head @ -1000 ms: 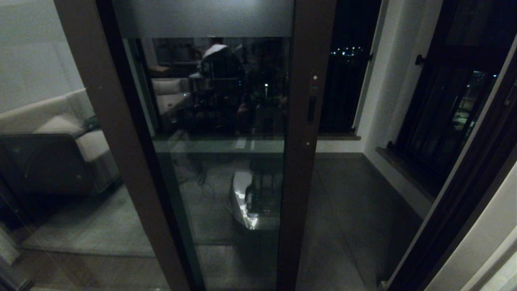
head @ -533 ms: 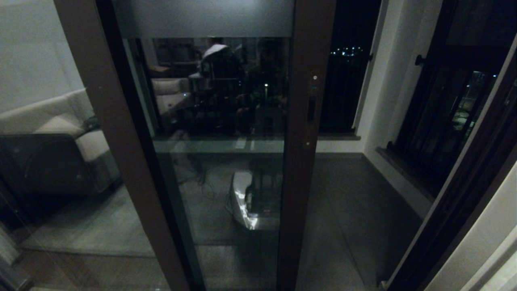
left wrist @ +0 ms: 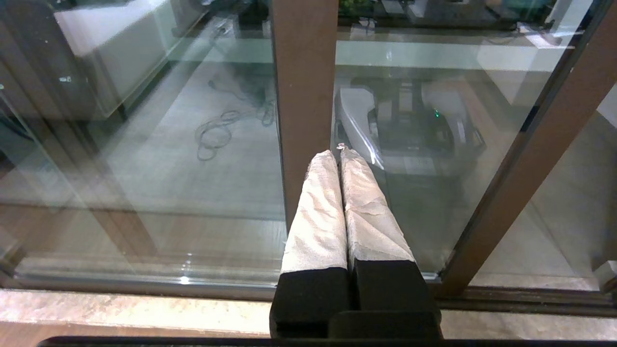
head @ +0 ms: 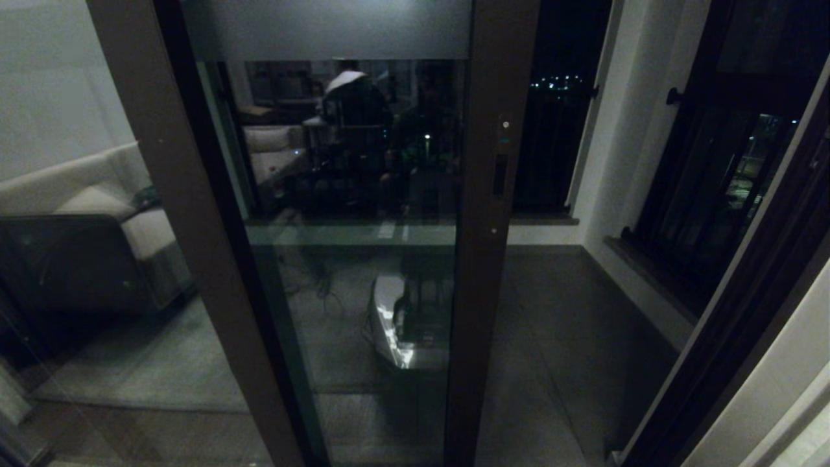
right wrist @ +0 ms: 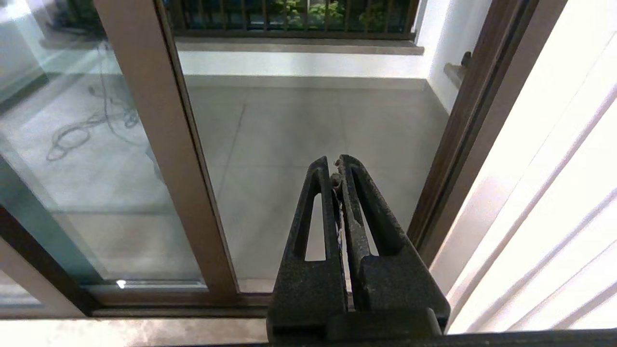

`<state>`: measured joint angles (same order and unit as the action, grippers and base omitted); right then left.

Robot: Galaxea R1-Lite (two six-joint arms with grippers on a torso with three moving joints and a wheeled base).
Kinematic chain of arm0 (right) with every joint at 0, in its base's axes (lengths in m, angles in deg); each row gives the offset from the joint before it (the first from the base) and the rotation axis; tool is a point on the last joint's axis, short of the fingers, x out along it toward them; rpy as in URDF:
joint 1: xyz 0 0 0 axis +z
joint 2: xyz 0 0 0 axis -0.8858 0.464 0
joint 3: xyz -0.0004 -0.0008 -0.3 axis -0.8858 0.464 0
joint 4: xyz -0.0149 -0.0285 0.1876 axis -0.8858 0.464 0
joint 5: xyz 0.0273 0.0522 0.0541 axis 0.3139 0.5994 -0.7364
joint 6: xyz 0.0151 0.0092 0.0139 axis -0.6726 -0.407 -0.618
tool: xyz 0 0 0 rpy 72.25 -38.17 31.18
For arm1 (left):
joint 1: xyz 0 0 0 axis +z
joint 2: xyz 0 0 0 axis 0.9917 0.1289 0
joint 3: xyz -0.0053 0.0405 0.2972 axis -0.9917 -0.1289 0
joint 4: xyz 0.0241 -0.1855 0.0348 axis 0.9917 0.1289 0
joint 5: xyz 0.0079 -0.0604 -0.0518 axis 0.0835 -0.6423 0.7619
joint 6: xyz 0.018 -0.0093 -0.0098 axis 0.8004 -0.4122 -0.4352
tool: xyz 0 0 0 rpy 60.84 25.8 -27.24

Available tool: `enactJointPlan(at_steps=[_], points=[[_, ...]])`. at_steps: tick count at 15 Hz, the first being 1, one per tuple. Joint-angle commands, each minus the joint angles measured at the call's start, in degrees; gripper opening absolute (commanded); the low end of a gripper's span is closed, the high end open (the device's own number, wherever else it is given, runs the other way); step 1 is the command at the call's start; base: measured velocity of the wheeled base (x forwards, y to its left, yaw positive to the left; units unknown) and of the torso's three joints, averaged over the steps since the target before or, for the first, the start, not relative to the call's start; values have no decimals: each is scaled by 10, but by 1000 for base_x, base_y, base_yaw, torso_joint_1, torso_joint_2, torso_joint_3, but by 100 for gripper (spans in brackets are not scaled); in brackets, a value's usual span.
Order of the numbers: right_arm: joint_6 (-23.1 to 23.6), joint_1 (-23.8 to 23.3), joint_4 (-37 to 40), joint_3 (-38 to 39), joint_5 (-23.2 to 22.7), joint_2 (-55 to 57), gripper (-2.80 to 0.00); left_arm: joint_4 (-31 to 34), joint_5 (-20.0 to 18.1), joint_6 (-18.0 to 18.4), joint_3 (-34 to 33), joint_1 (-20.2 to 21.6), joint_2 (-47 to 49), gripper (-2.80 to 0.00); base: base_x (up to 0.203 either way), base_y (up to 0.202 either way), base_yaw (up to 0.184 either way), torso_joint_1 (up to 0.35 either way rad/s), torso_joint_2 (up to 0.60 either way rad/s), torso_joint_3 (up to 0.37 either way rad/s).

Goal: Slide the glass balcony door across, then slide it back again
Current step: Open the slid door

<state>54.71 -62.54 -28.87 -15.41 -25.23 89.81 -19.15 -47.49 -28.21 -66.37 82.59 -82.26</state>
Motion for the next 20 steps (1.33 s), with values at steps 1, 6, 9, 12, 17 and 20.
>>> enactJointPlan(at_steps=[1, 6, 9, 12, 17, 20], points=[[-1, 0, 3, 1, 0, 1, -280, 0, 1, 0, 0, 0, 0, -280, 0, 0, 0, 0, 0, 0], [-1, 0, 3, 1, 0, 1, -280, 2, -25, 67, 41, 0, 11, -280, 0, 0, 0, 0, 0, 0], [-1, 0, 3, 1, 0, 1, -280, 1, -76, 68, 138, 1, 118, -280, 0, 0, 0, 0, 0, 0], [-1, 0, 3, 1, 0, 1, -280, -26, -149, 57, 223, 2, 274, -280, 0, 0, 0, 0, 0, 0], [-1, 0, 3, 1, 0, 1, -280, -105, -173, 13, 400, -85, 550, -280, 0, 0, 0, 0, 0, 0], [-1, 0, 3, 1, 0, 1, -280, -126, -49, -44, 544, -256, 705, -280, 0, 0, 0, 0, 0, 0]])
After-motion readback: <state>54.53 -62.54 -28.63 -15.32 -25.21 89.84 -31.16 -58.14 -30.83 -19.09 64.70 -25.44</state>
